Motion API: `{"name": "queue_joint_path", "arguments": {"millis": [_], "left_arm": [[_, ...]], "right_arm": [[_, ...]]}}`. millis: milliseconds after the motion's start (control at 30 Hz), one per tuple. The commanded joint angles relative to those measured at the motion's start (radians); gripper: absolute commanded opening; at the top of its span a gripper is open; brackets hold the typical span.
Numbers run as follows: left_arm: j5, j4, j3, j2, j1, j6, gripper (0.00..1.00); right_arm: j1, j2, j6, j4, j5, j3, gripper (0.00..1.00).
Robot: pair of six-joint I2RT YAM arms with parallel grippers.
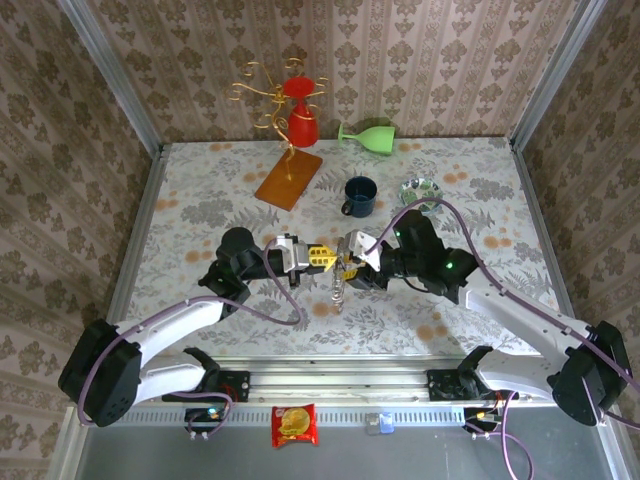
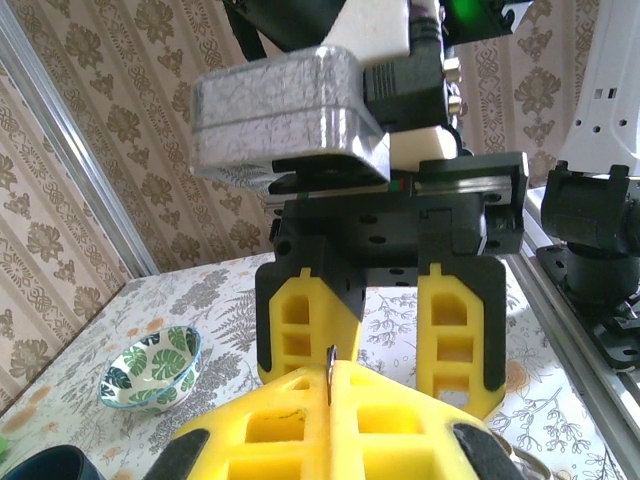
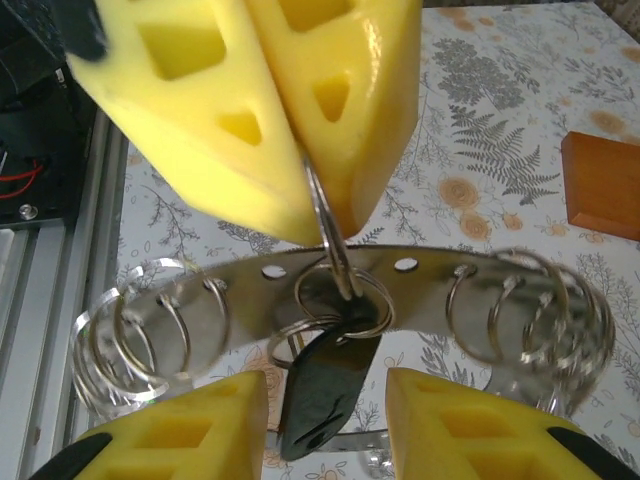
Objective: Put the keys on the keyring
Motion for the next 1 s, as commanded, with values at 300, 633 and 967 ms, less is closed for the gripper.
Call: {"name": "queue_joint_path", "arguments": {"millis": [300,633,967], "left_arm": [[-0.004,0.080,0.001,-0.003,0.000,-0.030,0.00],[-0.059,0.001,-0.008,-0.021,0.003,0.040,0.00],[-0.070,-0.157,0.012,-0.034,0.000,0.131,0.00]], "right_arm": [[-0.002,0.034,0.049,0.146,-0.013,-0.020,0.20],[-0.002,-0.042,-0.001,0.060,0.088,0.007,0.00],[0.000,-0.075,-0.060,-0.042,0.135,0.091,0.00]]}}
